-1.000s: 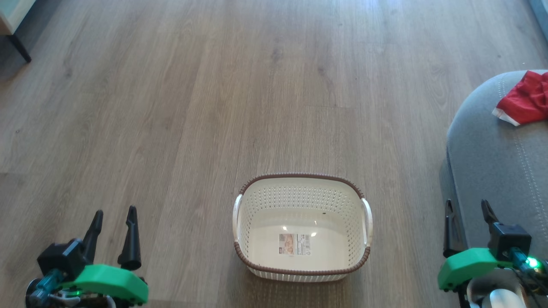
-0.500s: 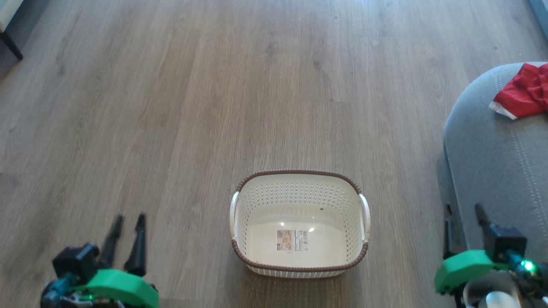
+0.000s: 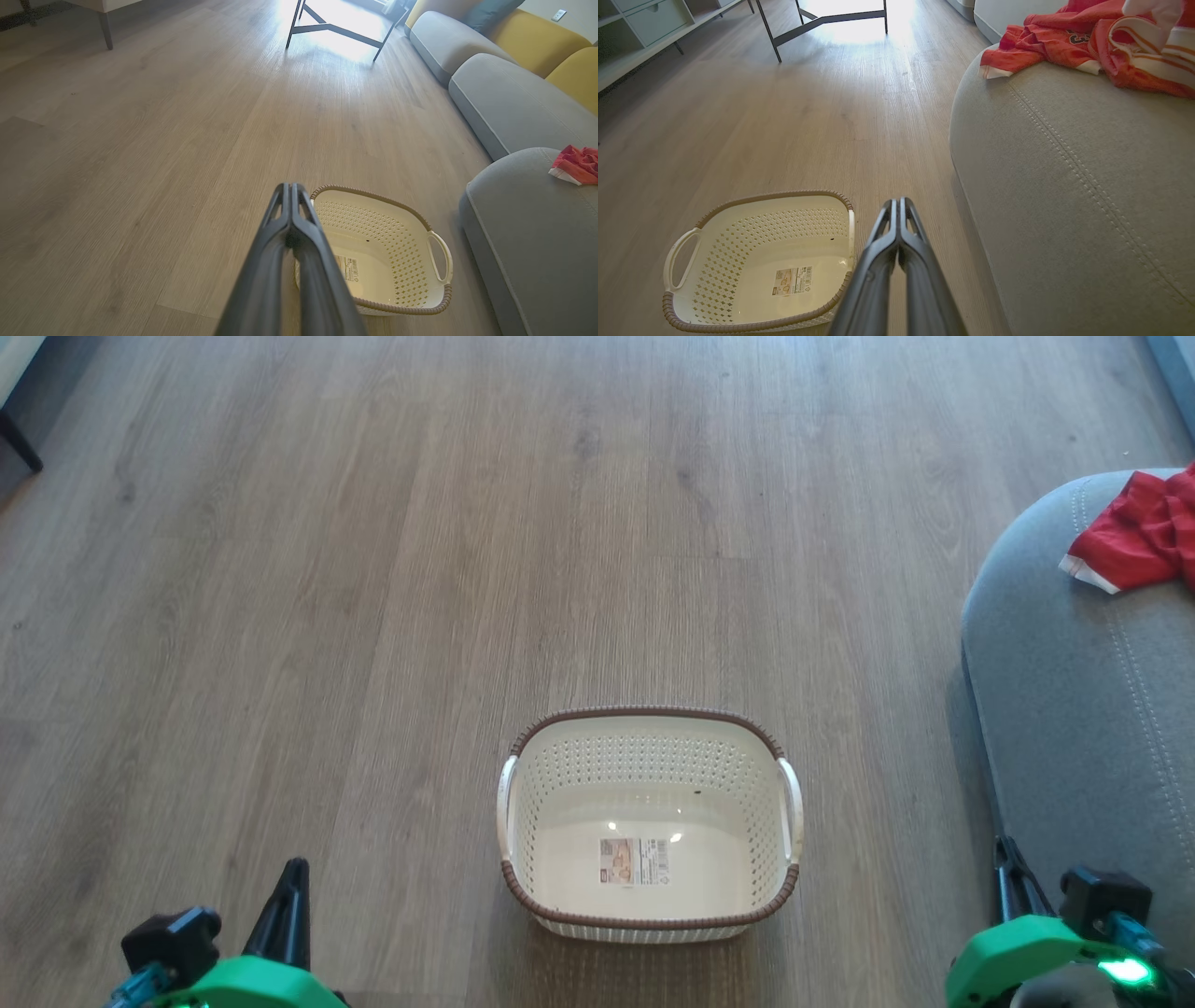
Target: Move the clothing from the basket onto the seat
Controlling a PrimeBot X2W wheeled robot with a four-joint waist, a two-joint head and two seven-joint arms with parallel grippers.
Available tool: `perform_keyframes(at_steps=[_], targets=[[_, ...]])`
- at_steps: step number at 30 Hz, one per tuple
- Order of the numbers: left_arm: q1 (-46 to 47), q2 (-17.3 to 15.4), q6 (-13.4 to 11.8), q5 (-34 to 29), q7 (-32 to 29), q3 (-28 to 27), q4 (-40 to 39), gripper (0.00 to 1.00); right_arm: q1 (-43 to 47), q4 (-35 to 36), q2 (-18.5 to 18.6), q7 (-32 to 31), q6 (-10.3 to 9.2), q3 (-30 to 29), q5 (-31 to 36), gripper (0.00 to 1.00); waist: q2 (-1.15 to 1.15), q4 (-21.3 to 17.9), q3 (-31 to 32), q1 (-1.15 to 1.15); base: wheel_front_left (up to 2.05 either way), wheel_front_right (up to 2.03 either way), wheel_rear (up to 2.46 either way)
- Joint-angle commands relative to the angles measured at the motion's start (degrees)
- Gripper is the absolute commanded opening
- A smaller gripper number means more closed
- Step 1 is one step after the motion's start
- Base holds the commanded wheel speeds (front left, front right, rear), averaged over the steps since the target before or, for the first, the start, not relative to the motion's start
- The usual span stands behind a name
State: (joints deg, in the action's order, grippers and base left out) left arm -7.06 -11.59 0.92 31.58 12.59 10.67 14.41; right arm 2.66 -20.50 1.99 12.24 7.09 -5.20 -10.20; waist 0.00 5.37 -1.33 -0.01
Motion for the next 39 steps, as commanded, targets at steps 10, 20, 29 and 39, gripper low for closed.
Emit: perform_keyframes(at_steps=[10, 20, 29, 39], targets=[[3.3, 0.5, 0.7, 6.1, -1.8, -2.4, -1.4, 0.0, -2.5, 2.5, 0.3, -1.6, 0.07, -0.2, -8.2, 0.0, 0.0, -0.5, 0.1, 0.01, 0.0, 0.0, 0.0], [4.3, 1.3, 1.3, 11.3, -3.4, -3.8, -1.3, 0.0, -3.1, 2.9, 0.3, -3.3, 0.1, -0.3, -15.3, 0.0, 0.0, -1.0, 0.2, 0.01, 0.0, 0.0, 0.0], [5.1, 2.0, 1.8, 16.1, -4.9, -5.0, -1.2, 0.0, -3.7, 3.2, 0.4, -4.7, 0.13, -0.4, -21.7, 0.0, 0.0, -1.4, 0.3, 0.01, 0.0, 0.0, 0.0], [6.0, 2.7, 2.3, 20.8, -6.4, -6.3, -1.1, 0.0, -4.2, 3.6, 0.4, -6.2, 0.16, -0.5, -28.1, 0.0, 0.0, -1.8, 0.4, 0.01, 0.0, 0.0, 0.0]])
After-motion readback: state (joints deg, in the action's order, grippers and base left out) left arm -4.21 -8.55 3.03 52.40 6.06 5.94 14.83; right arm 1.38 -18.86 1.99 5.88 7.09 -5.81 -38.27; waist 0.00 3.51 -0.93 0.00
